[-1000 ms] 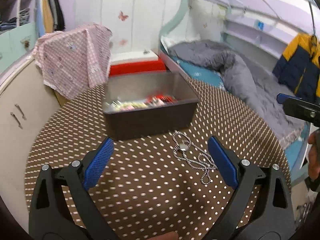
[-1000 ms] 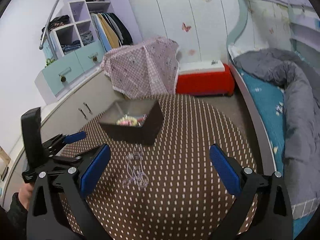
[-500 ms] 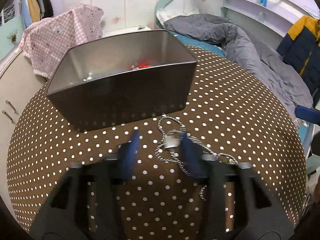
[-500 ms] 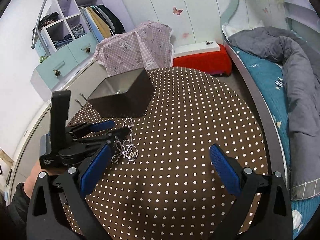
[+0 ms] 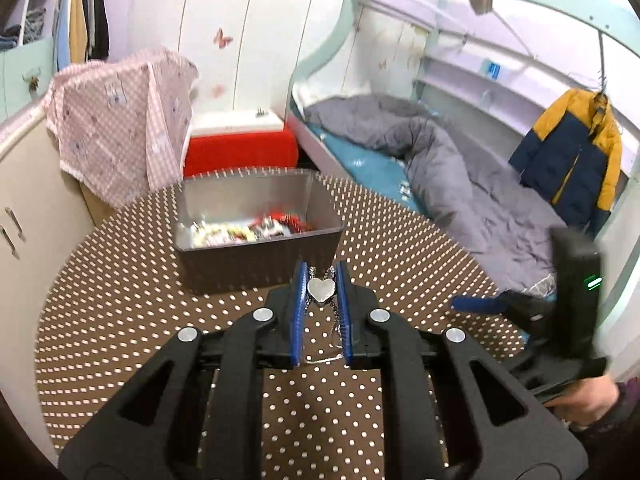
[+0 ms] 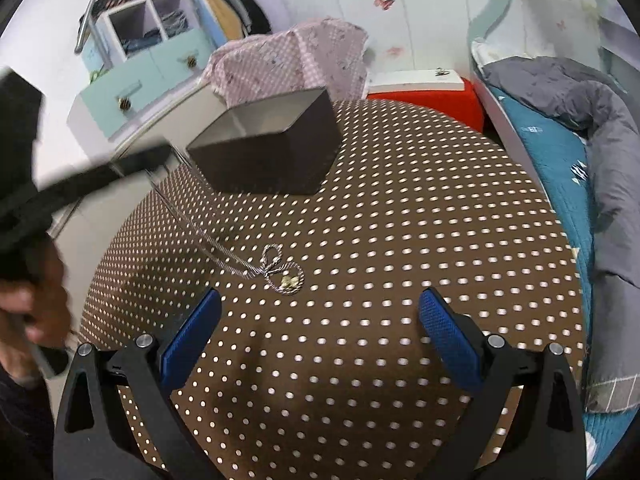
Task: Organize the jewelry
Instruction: 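Lift the heart necklace with the left tool while the right tool grasps a small butterfly charm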
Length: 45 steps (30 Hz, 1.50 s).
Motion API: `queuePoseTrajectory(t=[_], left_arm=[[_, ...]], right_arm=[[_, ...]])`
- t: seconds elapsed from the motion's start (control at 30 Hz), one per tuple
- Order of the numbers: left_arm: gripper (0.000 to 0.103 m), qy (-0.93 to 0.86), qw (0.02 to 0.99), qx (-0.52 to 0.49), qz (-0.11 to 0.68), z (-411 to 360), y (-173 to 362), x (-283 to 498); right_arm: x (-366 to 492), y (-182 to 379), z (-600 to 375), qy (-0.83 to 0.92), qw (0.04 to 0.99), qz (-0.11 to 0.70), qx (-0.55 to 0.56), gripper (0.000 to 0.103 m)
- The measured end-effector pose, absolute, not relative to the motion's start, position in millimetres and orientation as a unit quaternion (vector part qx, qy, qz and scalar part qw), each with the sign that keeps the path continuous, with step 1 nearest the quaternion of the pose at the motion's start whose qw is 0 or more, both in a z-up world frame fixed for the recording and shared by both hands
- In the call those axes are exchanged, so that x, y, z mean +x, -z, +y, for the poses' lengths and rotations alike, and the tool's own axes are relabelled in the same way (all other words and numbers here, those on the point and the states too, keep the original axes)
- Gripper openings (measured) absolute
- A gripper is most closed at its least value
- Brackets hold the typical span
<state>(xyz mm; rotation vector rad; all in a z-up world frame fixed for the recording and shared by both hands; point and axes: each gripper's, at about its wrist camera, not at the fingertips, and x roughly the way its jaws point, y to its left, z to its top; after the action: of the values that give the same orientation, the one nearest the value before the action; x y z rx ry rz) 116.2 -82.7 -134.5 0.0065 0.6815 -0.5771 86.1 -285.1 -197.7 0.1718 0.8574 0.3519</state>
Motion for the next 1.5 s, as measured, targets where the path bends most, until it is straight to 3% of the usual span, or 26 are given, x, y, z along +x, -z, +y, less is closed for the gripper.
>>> queuePoseTrajectory(t=[0.17, 0.5, 1.0, 1.23, 1.33, 1.37, 1.4, 1.5], left_arm=[[0.014, 0.269, 0.913, -0.005, 0.306, -67, 112, 102], [0.014, 0.254, 0.930, -0.041, 0.264, -23, 78, 85], [0.014, 0.253, 0.942, -0.025, 0.217, -17, 42, 70], [0.014, 0.212, 0.950, -0.026, 0.227, -3, 53, 74], [0.014, 0.198, 0.953, -0.028, 0.226, 6, 53, 72], [0.014, 0.193, 0.955, -0.029, 0.224, 9, 52, 72], [0.014, 0.191, 0.955, -0.030, 0.224, 11, 52, 72], [0.014, 0.183, 0.957, -0.030, 0.224, 17, 52, 75]], right_arm=[[93, 205, -261, -0.176, 0.890, 0.420, 0.033, 0.095], [99, 207, -234, -0.204, 0.882, 0.424, -0.009, 0.076], [90, 201, -172, -0.301, 0.860, 0.411, -0.032, 0.075], [106, 210, -113, -0.343, 0.839, 0.415, -0.080, 0.049], [109, 212, -99, -0.340, 0.838, 0.412, -0.108, 0.032], [109, 213, -100, -0.339, 0.839, 0.412, -0.112, 0.019], [109, 214, -102, -0.336, 0.840, 0.411, -0.113, 0.012], [109, 214, -109, -0.333, 0.842, 0.409, -0.112, 0.010]])
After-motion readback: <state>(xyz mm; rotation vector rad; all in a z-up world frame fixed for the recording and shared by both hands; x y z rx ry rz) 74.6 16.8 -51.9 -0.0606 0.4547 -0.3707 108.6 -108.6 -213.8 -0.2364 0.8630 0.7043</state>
